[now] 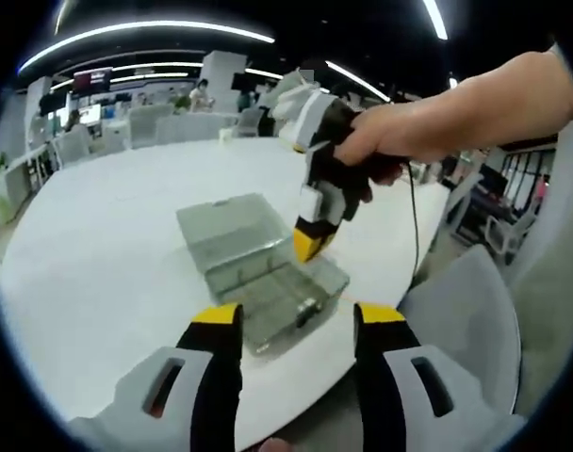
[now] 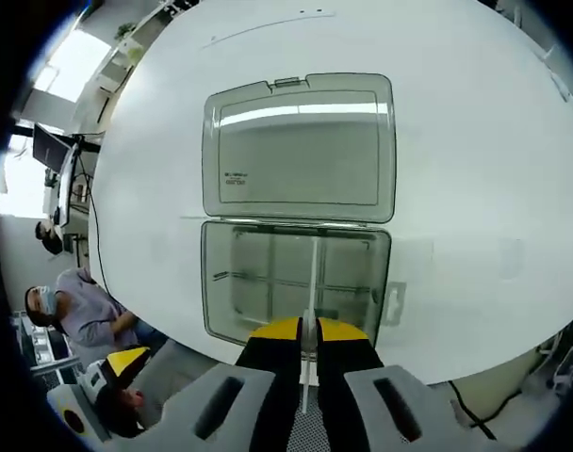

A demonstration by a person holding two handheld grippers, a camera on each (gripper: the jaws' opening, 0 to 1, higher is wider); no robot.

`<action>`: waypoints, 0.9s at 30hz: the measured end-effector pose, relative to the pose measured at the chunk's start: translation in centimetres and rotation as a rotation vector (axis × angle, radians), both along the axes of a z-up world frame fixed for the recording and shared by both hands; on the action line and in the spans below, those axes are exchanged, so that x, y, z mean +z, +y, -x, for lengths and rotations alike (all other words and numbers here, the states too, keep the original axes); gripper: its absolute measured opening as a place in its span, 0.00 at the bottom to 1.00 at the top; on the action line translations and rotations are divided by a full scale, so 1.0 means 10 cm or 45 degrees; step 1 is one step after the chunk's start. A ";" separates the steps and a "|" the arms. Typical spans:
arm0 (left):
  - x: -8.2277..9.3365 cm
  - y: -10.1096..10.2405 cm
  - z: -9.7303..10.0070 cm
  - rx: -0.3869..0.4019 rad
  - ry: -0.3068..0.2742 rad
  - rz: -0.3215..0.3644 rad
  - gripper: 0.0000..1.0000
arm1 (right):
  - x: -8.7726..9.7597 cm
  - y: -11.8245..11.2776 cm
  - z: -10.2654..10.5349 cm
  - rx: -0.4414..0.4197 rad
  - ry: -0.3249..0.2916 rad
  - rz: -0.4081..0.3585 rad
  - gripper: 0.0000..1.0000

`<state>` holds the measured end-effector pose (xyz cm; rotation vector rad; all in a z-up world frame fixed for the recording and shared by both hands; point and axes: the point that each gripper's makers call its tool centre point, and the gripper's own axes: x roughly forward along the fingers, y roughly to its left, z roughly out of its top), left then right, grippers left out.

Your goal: Insert the divider into the dual guide fixture by aligning both edges with the guide slots and pushing it downward to the bottom, including one-sided entry, uneven engagement, binding, and posture correction.

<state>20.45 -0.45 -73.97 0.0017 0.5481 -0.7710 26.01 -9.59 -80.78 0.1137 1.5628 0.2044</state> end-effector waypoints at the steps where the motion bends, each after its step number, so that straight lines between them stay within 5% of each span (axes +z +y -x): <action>1: 0.00 0.00 0.00 0.000 -0.001 -0.002 0.44 | 0.00 0.00 -0.01 -0.001 -0.003 0.000 0.00; 27: -0.06 0.07 -0.01 0.026 0.023 -0.002 0.47 | -0.15 -0.03 -0.06 -0.042 0.034 0.001 0.00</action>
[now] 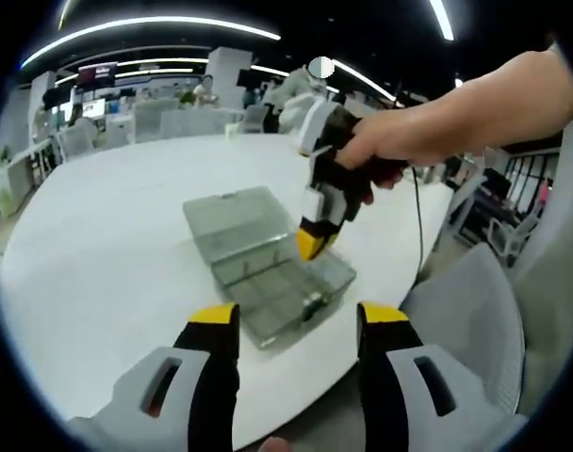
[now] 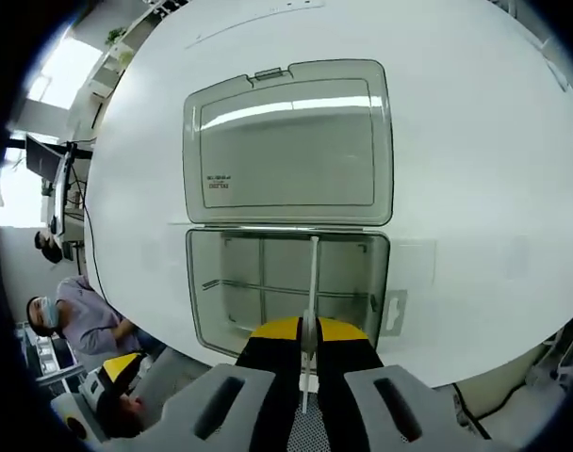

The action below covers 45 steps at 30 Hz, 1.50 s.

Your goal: Insert the divider into the dual guide fixture by aligning both edges with the guide slots and pushing it downward to the bottom, including one-sided entry, uneven engagement, binding, and posture correction.

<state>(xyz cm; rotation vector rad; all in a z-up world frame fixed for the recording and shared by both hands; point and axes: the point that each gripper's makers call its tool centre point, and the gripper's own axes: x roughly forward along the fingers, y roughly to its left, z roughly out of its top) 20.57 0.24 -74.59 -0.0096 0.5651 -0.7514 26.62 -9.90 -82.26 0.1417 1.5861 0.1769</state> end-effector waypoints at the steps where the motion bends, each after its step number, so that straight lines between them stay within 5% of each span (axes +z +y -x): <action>1: 0.00 0.00 0.00 0.001 0.000 0.002 0.47 | -0.01 0.00 -0.01 -0.002 0.002 0.002 0.00; 45: -0.02 0.04 -0.02 0.019 0.011 0.003 0.46 | -0.10 0.02 0.07 0.008 0.047 0.058 0.00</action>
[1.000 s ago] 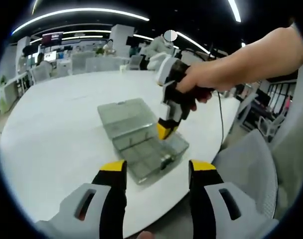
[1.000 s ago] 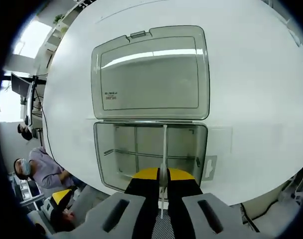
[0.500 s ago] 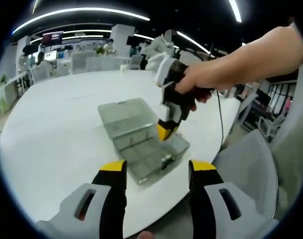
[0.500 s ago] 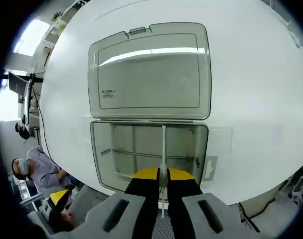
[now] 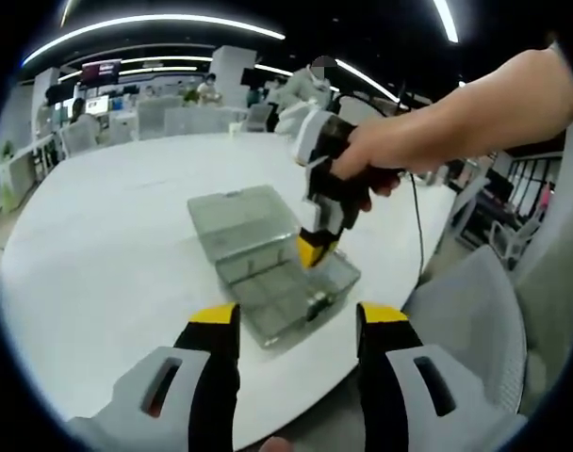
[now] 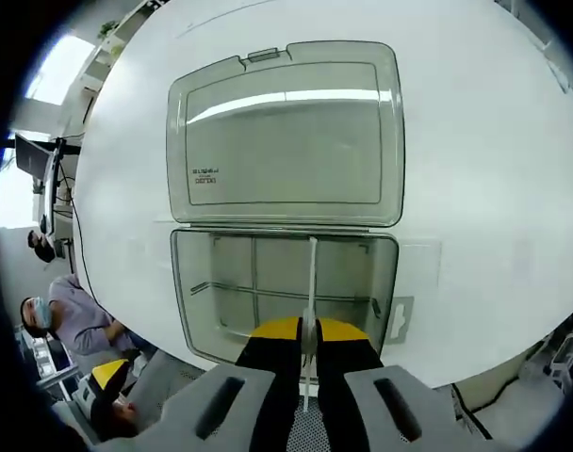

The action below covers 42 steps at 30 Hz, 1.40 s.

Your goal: Insert the divider into the dual guide fixture by aligning both edges with the guide slots and pushing it downward to the bottom, including one-sided entry, uneven engagement, binding, and posture correction.

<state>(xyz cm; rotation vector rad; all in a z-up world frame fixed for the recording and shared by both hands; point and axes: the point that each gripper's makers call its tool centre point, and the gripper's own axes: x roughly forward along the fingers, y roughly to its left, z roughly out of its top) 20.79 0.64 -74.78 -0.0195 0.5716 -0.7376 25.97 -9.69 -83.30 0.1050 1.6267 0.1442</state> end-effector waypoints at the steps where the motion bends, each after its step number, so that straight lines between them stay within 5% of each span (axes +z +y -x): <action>1: 0.00 0.00 0.00 0.001 0.000 0.000 0.46 | 0.00 0.00 0.00 -0.003 0.001 -0.001 0.00; 42: -0.03 0.02 -0.02 0.007 0.011 -0.005 0.46 | -0.18 0.02 -0.01 0.060 -0.080 0.122 0.00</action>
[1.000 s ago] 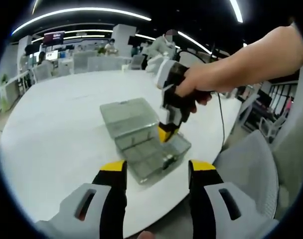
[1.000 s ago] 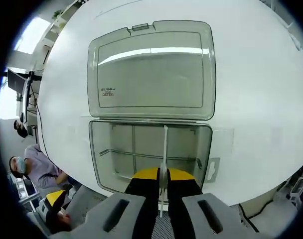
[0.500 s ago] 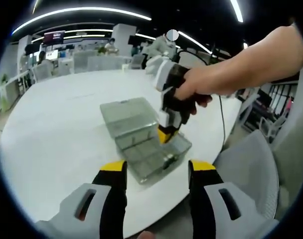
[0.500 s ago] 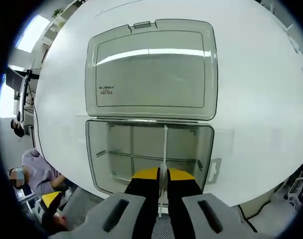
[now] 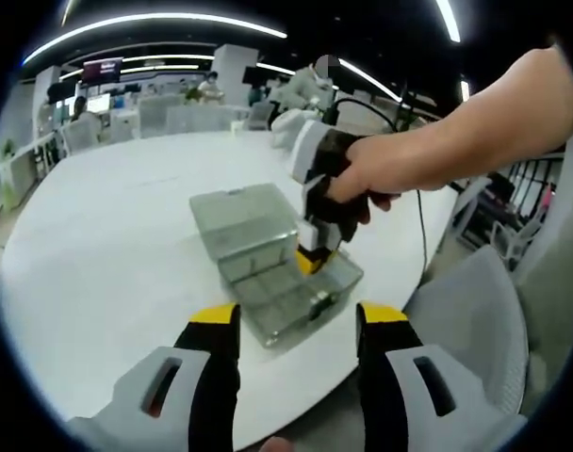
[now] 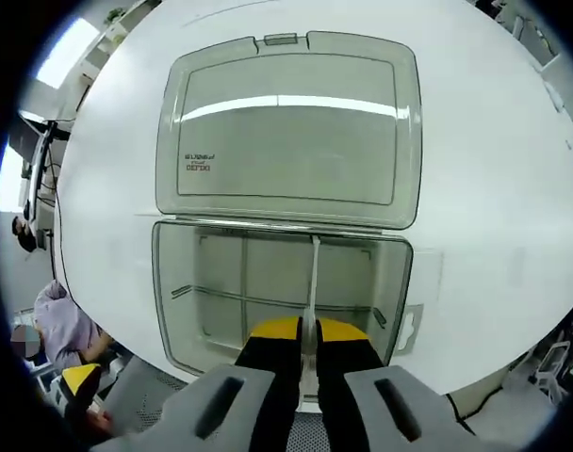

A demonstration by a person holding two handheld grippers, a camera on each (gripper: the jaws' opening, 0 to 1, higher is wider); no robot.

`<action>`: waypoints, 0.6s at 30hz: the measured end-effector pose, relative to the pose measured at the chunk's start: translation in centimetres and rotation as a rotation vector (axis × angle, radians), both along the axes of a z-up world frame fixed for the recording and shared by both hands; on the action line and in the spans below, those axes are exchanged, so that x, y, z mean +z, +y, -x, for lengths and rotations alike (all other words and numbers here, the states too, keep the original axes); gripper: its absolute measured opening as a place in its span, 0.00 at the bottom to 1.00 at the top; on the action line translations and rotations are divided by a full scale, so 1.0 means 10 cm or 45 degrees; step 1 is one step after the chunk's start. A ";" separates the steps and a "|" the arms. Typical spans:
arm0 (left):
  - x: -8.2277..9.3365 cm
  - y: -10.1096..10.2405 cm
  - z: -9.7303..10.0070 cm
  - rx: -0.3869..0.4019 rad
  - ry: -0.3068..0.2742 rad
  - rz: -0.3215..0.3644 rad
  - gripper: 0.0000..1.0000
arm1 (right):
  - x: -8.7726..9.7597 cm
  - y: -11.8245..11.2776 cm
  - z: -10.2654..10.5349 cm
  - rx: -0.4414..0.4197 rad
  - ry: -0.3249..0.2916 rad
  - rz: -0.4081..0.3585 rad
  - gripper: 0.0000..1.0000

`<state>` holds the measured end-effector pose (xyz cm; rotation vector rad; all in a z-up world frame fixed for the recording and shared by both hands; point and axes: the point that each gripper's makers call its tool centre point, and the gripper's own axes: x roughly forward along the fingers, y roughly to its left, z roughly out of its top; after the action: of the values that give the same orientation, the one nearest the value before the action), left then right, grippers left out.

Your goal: Insert the divider into the dual guide fixture by aligning both edges with the guide slots and pushing it downward to the bottom, including one-sided entry, uneven engagement, binding, and posture correction.

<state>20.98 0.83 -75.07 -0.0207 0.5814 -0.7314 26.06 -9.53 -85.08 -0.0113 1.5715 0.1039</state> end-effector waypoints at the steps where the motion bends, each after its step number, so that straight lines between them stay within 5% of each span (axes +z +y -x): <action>1: 0.00 0.00 0.00 0.000 0.000 0.000 0.46 | -0.01 0.00 0.00 0.002 -0.002 0.002 0.00; 18: -0.02 -0.01 0.01 -0.002 0.006 -0.008 0.46 | -0.04 0.00 0.05 0.019 -0.041 0.022 0.00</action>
<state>20.87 0.75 -75.23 -0.0159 0.5884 -0.7316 25.60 -9.49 -85.50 -0.0380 1.5405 0.1018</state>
